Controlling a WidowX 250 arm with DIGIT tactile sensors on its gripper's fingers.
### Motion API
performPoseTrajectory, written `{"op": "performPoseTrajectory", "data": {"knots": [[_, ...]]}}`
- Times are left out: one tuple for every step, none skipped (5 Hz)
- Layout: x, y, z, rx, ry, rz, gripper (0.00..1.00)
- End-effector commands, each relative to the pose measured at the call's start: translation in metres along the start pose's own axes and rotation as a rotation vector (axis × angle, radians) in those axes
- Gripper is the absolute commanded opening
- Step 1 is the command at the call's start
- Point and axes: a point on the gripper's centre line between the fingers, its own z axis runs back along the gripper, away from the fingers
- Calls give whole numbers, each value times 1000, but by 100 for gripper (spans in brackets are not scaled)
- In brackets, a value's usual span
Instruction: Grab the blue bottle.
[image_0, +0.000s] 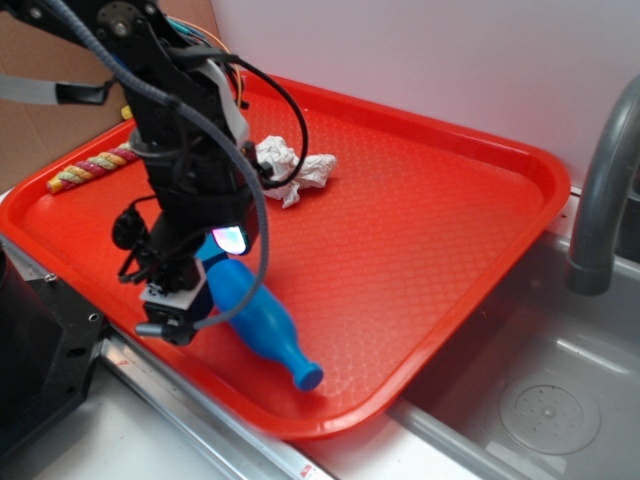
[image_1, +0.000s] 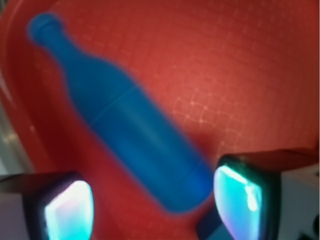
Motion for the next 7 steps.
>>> {"op": "performPoseTrajectory", "data": {"knots": [[13, 16, -3, 5, 23, -136, 100], [16, 11, -10, -8, -2, -173, 100], [15, -14, -20, -30, 8, -285, 100], [12, -34, -29, -68, 36, -365, 100], [6, -50, -34, -87, 35, -343, 0], [1, -66, -32, -93, 35, -319, 0], [-3, -73, -31, -123, 36, -267, 0]]}}
